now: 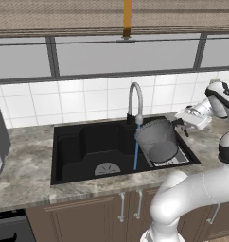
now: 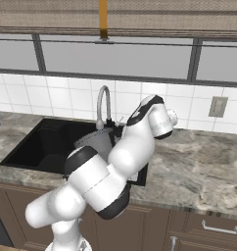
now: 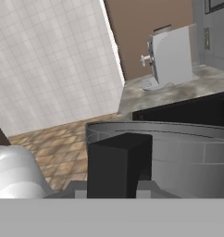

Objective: Turn on the sink faucet and place the jug under the water for a few seconds to fill it up.

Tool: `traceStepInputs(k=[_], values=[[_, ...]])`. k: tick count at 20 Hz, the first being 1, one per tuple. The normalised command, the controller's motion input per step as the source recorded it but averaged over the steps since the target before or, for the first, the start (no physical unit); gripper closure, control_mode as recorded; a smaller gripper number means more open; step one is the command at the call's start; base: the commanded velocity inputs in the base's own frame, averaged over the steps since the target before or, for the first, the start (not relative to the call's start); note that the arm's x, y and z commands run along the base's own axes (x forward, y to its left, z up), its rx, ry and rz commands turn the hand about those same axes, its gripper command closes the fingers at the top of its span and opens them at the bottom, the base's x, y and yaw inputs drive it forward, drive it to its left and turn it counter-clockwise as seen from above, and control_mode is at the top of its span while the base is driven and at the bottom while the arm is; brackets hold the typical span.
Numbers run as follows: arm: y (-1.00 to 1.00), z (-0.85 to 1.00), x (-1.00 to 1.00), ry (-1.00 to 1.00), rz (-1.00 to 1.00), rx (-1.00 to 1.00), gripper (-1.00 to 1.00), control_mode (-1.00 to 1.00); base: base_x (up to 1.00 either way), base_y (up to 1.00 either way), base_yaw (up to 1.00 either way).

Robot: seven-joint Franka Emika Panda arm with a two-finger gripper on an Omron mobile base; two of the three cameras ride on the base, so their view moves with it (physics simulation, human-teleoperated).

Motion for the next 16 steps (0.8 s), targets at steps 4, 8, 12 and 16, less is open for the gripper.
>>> traceStepInputs(k=[4,8,12,16], values=[[0.1,0.0,0.17,0.0,0.0,0.0,1.0,-1.0,0.0,0.0,0.0],[0.1,0.0,0.18,0.0,0.0,0.0,1.0,-1.0,0.0,0.0,0.0],[0.08,0.0,0.17,0.0,0.0,0.0,1.0,-1.0,0.0,0.0,0.0],[0.04,0.0,0.08,0.01,0.0,0.0,1.0,-1.0,0.0,0.0,0.0]])
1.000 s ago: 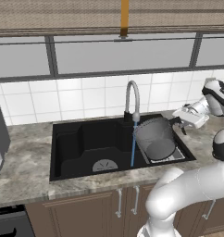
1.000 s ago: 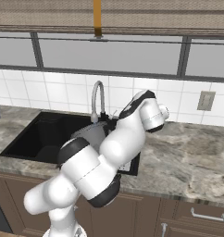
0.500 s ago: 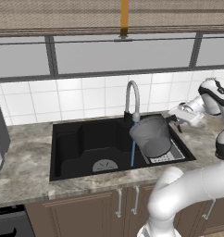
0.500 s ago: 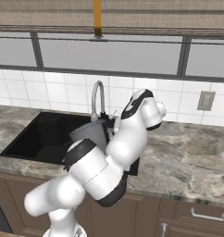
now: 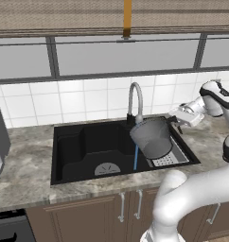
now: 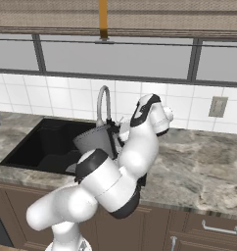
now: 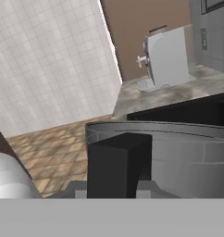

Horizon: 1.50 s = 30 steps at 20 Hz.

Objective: Turn on the sink faucet and place the jug under the water for a few seconds to fill it up.

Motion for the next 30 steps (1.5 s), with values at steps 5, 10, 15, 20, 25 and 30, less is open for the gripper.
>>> traceStepInputs(k=[5,10,15,20,25,30], values=[[0.0,0.0,-0.09,0.12,0.0,0.0,1.0,-1.0,0.0,0.0,0.0],[0.0,0.0,-0.14,0.22,0.0,0.0,1.0,-1.0,0.0,0.0,0.0],[0.0,0.0,0.0,0.21,0.0,0.0,1.0,-1.0,0.0,0.0,0.0],[-0.01,0.0,0.11,0.04,0.0,0.0,1.0,-1.0,0.0,0.0,0.0],[-0.12,-0.06,0.2,-0.01,0.06,0.02,1.0,-1.0,0.0,0.0,0.0],[-0.15,-0.07,0.19,-0.02,0.06,0.02,1.0,-1.0,0.0,0.0,0.0]])
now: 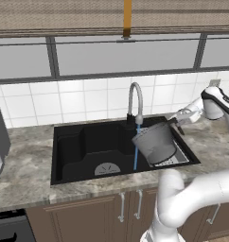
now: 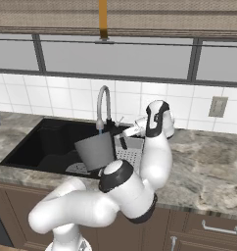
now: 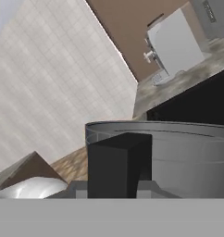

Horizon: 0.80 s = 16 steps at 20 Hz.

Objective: Turn on the sink faucet and place the jug under the water for a few seconds to fill it up.

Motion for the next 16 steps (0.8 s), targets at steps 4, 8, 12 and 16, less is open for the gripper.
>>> traceStepInputs(k=[4,8,12,16], values=[[-0.16,-0.08,0.21,-0.08,0.09,0.03,1.0,-1.0,0.0,0.0,0.0],[-0.04,-0.04,0.24,-0.09,0.09,0.02,1.0,-1.0,0.0,0.0,0.0],[-0.01,-0.02,0.2,-0.09,0.09,0.02,1.0,-1.0,0.0,0.0,0.0],[0.0,0.0,0.13,-0.03,0.05,0.01,1.0,-1.0,0.0,0.0,0.0]])
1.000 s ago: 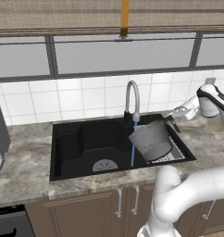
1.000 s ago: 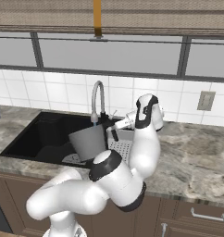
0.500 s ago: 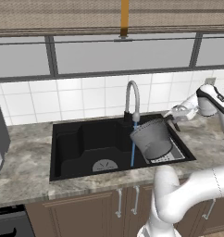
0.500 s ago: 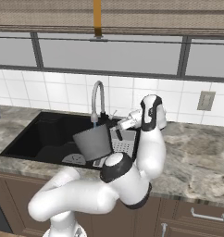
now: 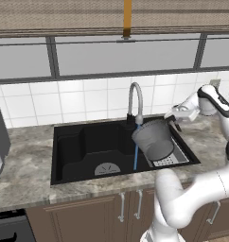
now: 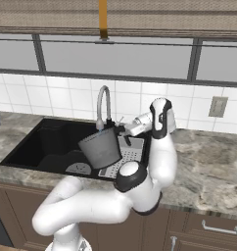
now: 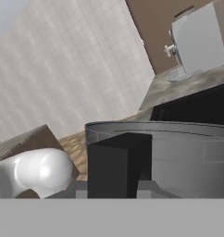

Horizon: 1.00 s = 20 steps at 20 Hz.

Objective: Turn on the sink faucet and place the jug under the water for a few seconds to fill it up.

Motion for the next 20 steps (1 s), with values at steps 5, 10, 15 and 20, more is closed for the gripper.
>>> traceStepInputs(k=[5,10,15,20], values=[[0.0,0.0,0.07,0.0,0.02,0.0,1.0,-1.0,0.0,0.0,0.0],[0.0,0.0,0.0,0.01,0.0,0.0,1.0,-1.0,0.0,0.0,0.0],[0.0,0.0,0.04,0.07,0.0,0.0,1.0,-1.0,0.0,0.0,0.0],[0.0,0.0,0.13,0.05,0.0,0.0,1.0,-1.0,0.0,0.0,0.0]])
